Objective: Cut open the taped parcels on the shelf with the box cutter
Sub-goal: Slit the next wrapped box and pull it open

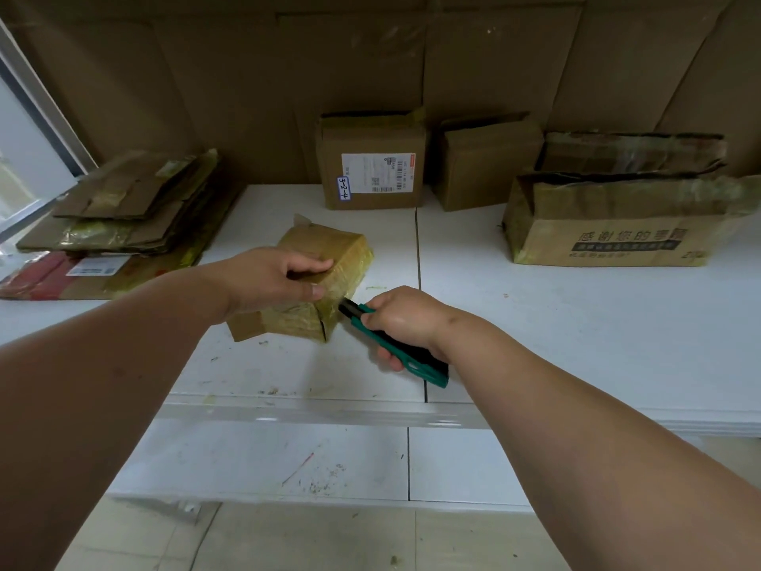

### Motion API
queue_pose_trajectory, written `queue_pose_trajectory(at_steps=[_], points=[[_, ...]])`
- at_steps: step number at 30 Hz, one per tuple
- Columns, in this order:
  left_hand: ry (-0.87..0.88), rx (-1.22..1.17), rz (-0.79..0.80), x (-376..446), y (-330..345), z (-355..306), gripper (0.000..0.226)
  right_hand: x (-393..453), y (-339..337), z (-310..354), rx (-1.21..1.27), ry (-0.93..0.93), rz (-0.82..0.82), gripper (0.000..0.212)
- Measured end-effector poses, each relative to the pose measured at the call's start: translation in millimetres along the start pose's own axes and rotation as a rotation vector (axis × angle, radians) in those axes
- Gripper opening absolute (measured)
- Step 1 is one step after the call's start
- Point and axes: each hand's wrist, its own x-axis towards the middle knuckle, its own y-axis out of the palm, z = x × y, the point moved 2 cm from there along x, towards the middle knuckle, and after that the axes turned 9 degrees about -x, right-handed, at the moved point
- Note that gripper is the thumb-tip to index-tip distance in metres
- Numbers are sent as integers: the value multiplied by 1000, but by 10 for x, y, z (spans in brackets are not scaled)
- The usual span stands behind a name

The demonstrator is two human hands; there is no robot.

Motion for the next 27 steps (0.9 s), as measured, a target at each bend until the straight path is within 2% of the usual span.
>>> queue_pose_trajectory(at_steps=[17, 22, 27], points=[[35, 131, 23, -26, 44, 45, 54, -166, 50, -110, -106, -28, 75, 25], [62, 193, -14, -36, 65, 46, 55, -295, 136, -86, -173, -66, 240, 16], [13, 125, -5, -97, 52, 76, 54, -302, 38, -106, -154, -52, 116, 20]])
